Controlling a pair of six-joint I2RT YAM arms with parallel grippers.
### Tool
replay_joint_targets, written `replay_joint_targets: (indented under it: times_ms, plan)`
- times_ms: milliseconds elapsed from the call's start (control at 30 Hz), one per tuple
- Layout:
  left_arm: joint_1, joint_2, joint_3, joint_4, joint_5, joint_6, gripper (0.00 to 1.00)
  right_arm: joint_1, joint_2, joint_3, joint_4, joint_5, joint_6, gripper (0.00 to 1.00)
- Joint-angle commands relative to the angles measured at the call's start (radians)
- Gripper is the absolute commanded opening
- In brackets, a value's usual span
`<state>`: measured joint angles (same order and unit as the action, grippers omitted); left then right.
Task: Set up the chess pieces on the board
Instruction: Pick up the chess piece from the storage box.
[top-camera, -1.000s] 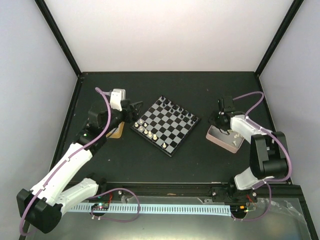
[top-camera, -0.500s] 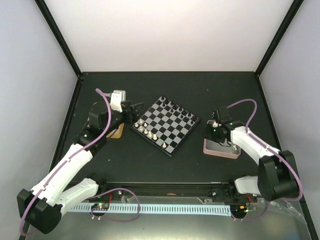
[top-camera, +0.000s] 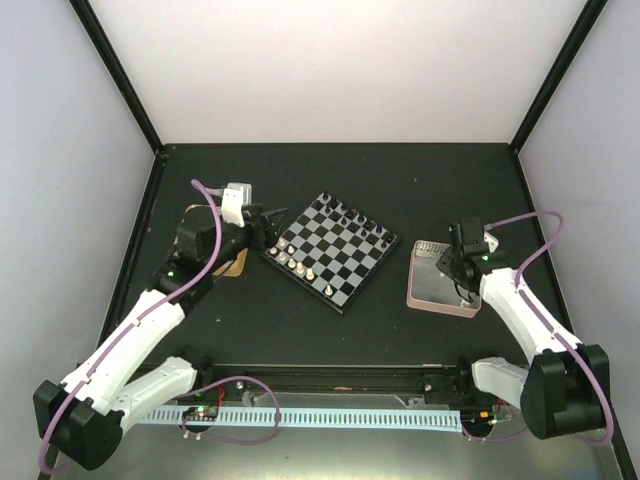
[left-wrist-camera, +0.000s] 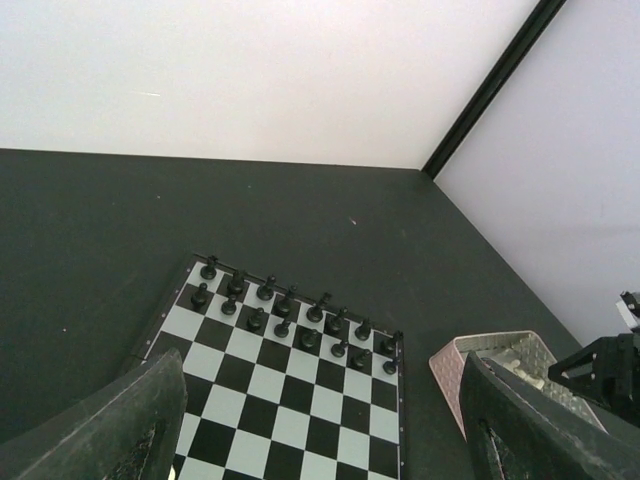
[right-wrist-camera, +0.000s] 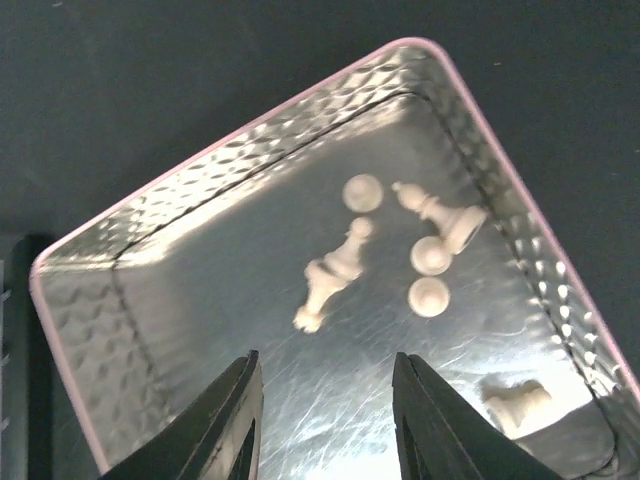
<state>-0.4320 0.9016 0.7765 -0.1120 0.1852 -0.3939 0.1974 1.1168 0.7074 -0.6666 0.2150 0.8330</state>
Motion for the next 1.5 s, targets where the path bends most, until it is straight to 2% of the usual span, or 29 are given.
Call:
replay_joint_targets:
  times_ms: [0,167,400,600,900,1067,1300,1467]
  plan:
    - [0.007,-0.003,-0.012,0.040,0.018,-0.013,0.77,-0.065,0.071,-0.005,0.033,0.027,0.032,0.38]
    - [0.007,0.019,-0.003,0.032,0.022,-0.016,0.77,-0.112,0.223,0.013,0.092,-0.081,-0.004,0.39]
    - [0.007,0.020,-0.004,0.027,0.013,-0.016,0.77,-0.115,0.326,0.034,0.130,-0.093,-0.017,0.39]
    - [0.007,0.019,-0.003,0.023,0.003,-0.012,0.77,-0.115,0.341,0.052,0.125,-0.095,-0.023,0.42]
    - [0.007,0.032,-0.001,0.024,0.002,-0.010,0.77,-0.115,0.276,0.033,0.158,-0.034,0.016,0.41]
    - [0.008,0.042,-0.002,0.029,0.001,-0.013,0.77,-0.117,0.321,0.050,0.149,-0.046,0.034,0.45]
    - [0.009,0.050,0.003,0.030,0.044,-0.014,0.77,-0.117,0.373,0.060,0.175,-0.068,0.110,0.45]
    - [0.009,0.049,0.001,0.028,0.034,-0.008,0.77,-0.116,0.437,0.101,0.177,-0.064,0.090,0.45]
